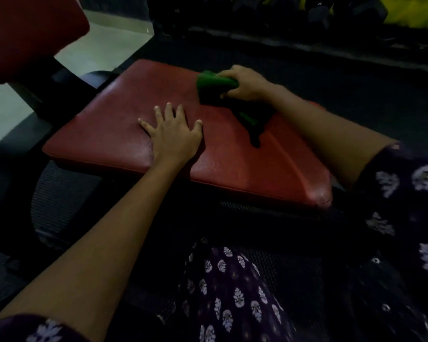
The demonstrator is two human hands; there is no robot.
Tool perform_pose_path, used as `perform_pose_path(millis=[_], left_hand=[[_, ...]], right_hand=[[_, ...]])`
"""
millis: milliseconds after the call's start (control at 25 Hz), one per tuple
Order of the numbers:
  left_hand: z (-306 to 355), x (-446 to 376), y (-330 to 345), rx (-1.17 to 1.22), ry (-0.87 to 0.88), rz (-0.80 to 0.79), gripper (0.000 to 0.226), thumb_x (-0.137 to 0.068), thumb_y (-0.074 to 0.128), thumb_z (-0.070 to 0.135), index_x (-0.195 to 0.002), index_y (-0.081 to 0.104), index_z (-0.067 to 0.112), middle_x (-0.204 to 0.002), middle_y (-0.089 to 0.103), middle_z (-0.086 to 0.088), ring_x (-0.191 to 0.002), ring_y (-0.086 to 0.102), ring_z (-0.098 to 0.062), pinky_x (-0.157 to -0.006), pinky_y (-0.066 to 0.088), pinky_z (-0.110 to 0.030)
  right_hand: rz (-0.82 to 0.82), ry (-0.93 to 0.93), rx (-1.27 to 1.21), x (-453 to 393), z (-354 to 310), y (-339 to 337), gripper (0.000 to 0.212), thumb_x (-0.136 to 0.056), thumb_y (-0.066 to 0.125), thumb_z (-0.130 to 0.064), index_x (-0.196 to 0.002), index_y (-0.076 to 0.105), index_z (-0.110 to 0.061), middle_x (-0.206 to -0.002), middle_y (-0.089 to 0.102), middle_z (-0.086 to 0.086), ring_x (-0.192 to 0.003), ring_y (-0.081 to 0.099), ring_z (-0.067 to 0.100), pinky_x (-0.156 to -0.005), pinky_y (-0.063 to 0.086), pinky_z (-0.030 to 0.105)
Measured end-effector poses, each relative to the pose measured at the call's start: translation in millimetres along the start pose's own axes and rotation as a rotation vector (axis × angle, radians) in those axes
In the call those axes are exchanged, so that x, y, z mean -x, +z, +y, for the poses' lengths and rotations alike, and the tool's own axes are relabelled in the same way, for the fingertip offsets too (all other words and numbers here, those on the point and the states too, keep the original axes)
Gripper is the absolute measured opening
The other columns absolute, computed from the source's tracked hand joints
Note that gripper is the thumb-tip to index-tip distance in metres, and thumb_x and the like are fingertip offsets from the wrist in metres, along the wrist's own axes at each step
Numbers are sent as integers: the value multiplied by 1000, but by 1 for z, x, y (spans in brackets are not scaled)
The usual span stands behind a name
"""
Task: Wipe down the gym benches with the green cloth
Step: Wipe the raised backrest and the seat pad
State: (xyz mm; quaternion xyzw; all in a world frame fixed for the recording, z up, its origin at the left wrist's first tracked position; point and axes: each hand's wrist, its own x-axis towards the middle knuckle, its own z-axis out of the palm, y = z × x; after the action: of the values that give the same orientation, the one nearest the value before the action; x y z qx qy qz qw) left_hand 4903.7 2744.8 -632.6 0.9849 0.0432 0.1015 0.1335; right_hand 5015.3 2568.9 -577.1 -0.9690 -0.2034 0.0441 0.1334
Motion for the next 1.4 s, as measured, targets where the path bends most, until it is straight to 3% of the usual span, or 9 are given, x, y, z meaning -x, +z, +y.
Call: perform_pose_path(millis=[160,320,480,680,880,1240,1400], left_hand=[[0,3,3,3,-7,4,58,-93,36,47,-141,38,13,-152,28,-11,-144,13,-33,-109,-2,-65],[-2,3,1,-8,-16,9,58,-93,37,47,-140,38,13,-152,28,-11,-143,14,-33,-109,-2,-65],[1,3,0,-19,-12,-5,59,-94,36,47,-141,37,12,-152,26,-13,-143,13,-34,-108,-1,-65],[1,4,-4,-29,-7,-34,61,-94,35,48,-142,35,11,-153,24,-14,-143,11,-35,-108,-2,-65],[-2,7,-2,-45,-2,-29,62,-94,35,50,-142,35,10,-153,24,-15,-143,12,-36,-107,-2,-66],[6,1,-2,-26,11,-54,63,-94,34,51,-144,33,12,-153,22,-15,-143,11,-35,-108,-3,-65],[4,2,-3,29,11,-10,60,-94,39,49,-141,40,11,-151,28,-13,-143,15,-32,-110,-3,-62]], right_hand=[[45,183,-6,64,73,-18,53,-90,62,-24,-140,44,-27,-126,43,21,-118,44,37,-96,37,38],[218,360,-27,101,94,-9,52,-91,58,-33,-140,41,-29,-127,41,17,-116,45,36,-91,39,39],[403,483,-147,141,93,8,51,-91,57,-32,-140,43,-26,-128,41,18,-116,46,35,-92,38,37],[440,500,-277,206,60,29,48,-89,60,-27,-135,49,-21,-121,44,19,-110,49,34,-91,38,36],[502,446,-259,266,15,52,47,-88,63,-26,-134,52,-24,-112,44,10,-92,46,19,-79,38,32],[444,614,-107,129,91,1,44,-90,52,-35,-133,48,-26,-127,46,20,-113,51,42,-92,42,44],[349,554,-6,116,87,0,47,-90,52,-37,-135,46,-23,-127,49,20,-112,52,41,-90,44,46]])
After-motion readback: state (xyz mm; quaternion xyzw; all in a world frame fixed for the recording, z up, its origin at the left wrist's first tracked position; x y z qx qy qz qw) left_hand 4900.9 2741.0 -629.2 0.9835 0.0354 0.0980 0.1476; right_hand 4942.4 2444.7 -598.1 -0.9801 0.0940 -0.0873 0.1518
